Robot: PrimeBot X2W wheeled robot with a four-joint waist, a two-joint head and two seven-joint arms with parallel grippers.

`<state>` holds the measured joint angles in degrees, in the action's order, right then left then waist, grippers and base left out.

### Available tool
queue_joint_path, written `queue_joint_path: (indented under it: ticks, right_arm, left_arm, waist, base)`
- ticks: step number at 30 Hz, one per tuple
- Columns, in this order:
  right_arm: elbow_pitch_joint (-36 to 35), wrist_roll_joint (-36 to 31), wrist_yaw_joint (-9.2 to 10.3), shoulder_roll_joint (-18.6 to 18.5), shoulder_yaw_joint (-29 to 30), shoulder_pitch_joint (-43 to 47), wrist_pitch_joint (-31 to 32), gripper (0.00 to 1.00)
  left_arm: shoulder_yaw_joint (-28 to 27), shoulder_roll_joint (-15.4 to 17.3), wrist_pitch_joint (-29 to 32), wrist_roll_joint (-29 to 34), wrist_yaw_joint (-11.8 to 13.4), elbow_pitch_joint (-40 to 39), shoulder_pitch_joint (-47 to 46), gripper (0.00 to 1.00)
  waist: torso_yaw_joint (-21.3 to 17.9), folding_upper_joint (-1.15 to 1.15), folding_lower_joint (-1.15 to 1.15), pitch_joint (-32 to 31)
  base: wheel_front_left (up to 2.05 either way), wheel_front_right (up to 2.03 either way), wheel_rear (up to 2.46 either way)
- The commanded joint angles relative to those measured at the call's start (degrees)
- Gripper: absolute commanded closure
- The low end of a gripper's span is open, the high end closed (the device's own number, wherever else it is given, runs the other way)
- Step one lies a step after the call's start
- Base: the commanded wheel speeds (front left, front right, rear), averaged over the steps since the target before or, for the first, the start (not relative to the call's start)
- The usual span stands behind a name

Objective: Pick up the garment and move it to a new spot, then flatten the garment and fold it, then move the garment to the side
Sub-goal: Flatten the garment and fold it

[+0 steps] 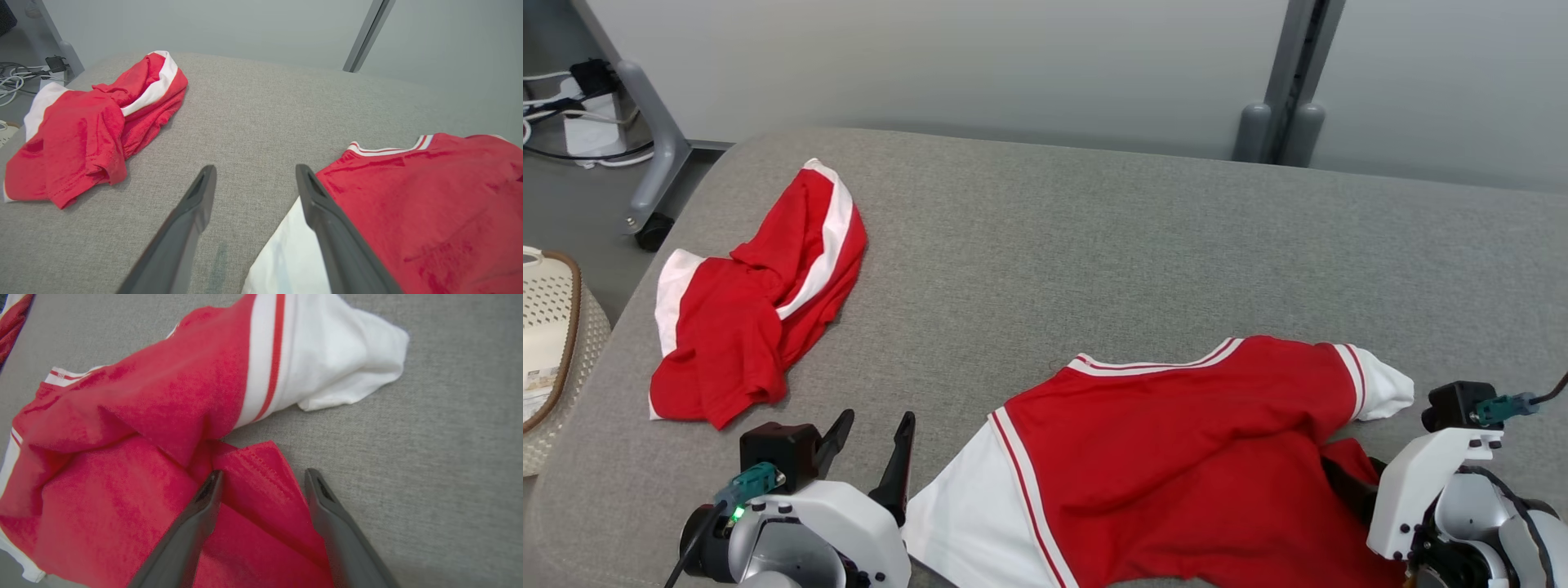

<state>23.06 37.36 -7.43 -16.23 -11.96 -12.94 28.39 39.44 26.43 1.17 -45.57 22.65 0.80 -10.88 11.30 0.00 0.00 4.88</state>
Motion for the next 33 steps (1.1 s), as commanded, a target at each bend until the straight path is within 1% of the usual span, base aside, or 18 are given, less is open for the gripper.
queue_joint_path:
  ticks: [1,2,3,4,5,9,12,14,16,22,23,28,29,30,31,33]
  right_arm:
    - [0.5,0.4,-0.12,-0.3,-0.5,-0.6,0.6,0.00]
    - [1.0,0.5,-0.12,-0.4,-0.9,-0.7,0.9,0.22]
    - [1.3,0.5,-0.12,-0.4,-1.1,-0.7,1.2,0.71]
    - [1.4,0.6,-0.12,-0.5,-1.4,-0.9,1.1,0.98]
    - [1.6,0.4,-0.12,-0.8,-1.7,-1.1,0.7,1.00]
    - [1.9,-2.2,-0.12,-2.7,-1.4,-2.3,-3.4,1.00]
    - [2.4,-4.5,-0.12,-3.6,0.5,-4.0,-8.1,1.00]
    - [3.1,-5.2,-0.12,-3.8,1.7,-5.5,-10.2,1.00]
    - [3.8,-5.5,-0.12,-4.1,2.9,-7.6,-11.3,1.00]
    - [8.1,-6.2,-0.12,-6.3,6.7,-17.1,-13.5,1.00]
    - [8.1,-6.2,-0.12,-6.3,6.7,-17.1,-13.5,1.00]
    - [14.8,-7.9,-0.12,-7.6,10.3,-25.2,-14.6,1.00]
    - [17.6,-8.5,-0.11,-7.1,11.3,-27.8,-15.7,0.82]
    - [19.0,-8.5,-0.11,-6.7,11.7,-28.7,-16.0,0.57]
    - [20.5,-9.0,-0.12,-6.4,11.8,-29.4,-16.4,0.00]
    - [22.3,-9.9,-0.12,-6.0,11.9,-30.7,-18.6,0.00]
  left_arm:
    - [-0.2,-0.1,-0.7,-0.3,-0.4,0.3,-0.2,0.00]
    - [-0.2,-0.4,-1.3,-0.2,-0.8,0.6,-0.2,0.00]
    - [-0.1,-0.7,-1.9,-0.1,-1.0,0.9,-0.1,0.00]
    - [-0.2,-0.9,-2.6,0.1,-1.3,1.1,0.0,0.00]
    - [-0.1,-1.2,-3.1,0.0,-1.5,1.4,0.1,0.00]
    - [0.0,-2.0,-4.6,-0.4,-2.7,2.7,0.4,0.00]
    - [0.3,-2.7,-5.1,-0.5,-3.0,3.3,0.2,0.00]
    - [0.4,-3.0,-5.3,-0.5,-3.4,3.4,-0.5,0.00]
    - [0.5,-3.2,-5.6,-0.3,-3.8,3.6,-1.4,0.00]
    - [0.5,-4.1,-6.5,0.4,-5.0,4.2,-4.4,0.00]
    - [0.5,-4.1,-6.5,0.4,-5.0,4.2,-4.4,0.00]
    - [0.5,-4.8,-7.1,1.0,-5.7,5.2,-6.7,0.00]
    - [0.5,-4.9,-7.3,1.2,-5.9,5.8,-7.3,0.00]
    - [0.5,-4.9,-7.5,1.2,-6.0,6.1,-7.4,0.00]
    - [0.4,-5.0,-7.6,1.1,-6.0,6.4,-7.4,0.00]
    - [0.4,-5.1,-7.8,0.9,-6.0,6.9,-7.3,0.00]
  waist:
    - [1.0,0.00,0.00,-0.1]
    - [1.3,0.00,0.00,-0.2]
    - [1.6,0.00,0.00,-0.2]
    - [1.7,0.00,0.00,-0.2]
    - [1.8,0.00,0.00,-0.3]
    - [1.9,0.00,0.00,-0.6]
    - [1.9,0.00,0.00,-0.5]
    - [2.0,0.00,0.00,0.4]
    - [2.2,0.00,0.00,1.7]
    - [4.0,0.00,0.00,7.8]
    - [4.0,0.00,0.00,7.8]
    - [5.5,0.00,0.00,11.6]
    - [5.6,0.00,0.00,12.1]
    - [5.6,0.00,0.00,12.1]
    - [5.4,0.00,0.00,11.8]
    - [4.7,0.00,0.00,10.9]
  base:
    - [0.00,0.00,0.00]
    - [0.00,0.00,0.00]
    - [0.00,0.00,0.00]
    - [0.00,0.00,0.00]
    - [0.00,0.00,0.00]
    - [0.00,0.00,0.00]
    - [0.00,0.00,0.00]
    - [0.00,0.00,0.00]
    - [0.00,0.00,0.00]
    - [0.00,0.00,0.00]
    - [0.00,0.00,0.00]
    - [0.00,0.00,0.00]
    - [0.00,0.00,0.00]
    - [0.00,0.00,0.00]
    - [0.00,0.00,0.00]
    - [0.00,0.00,0.00]
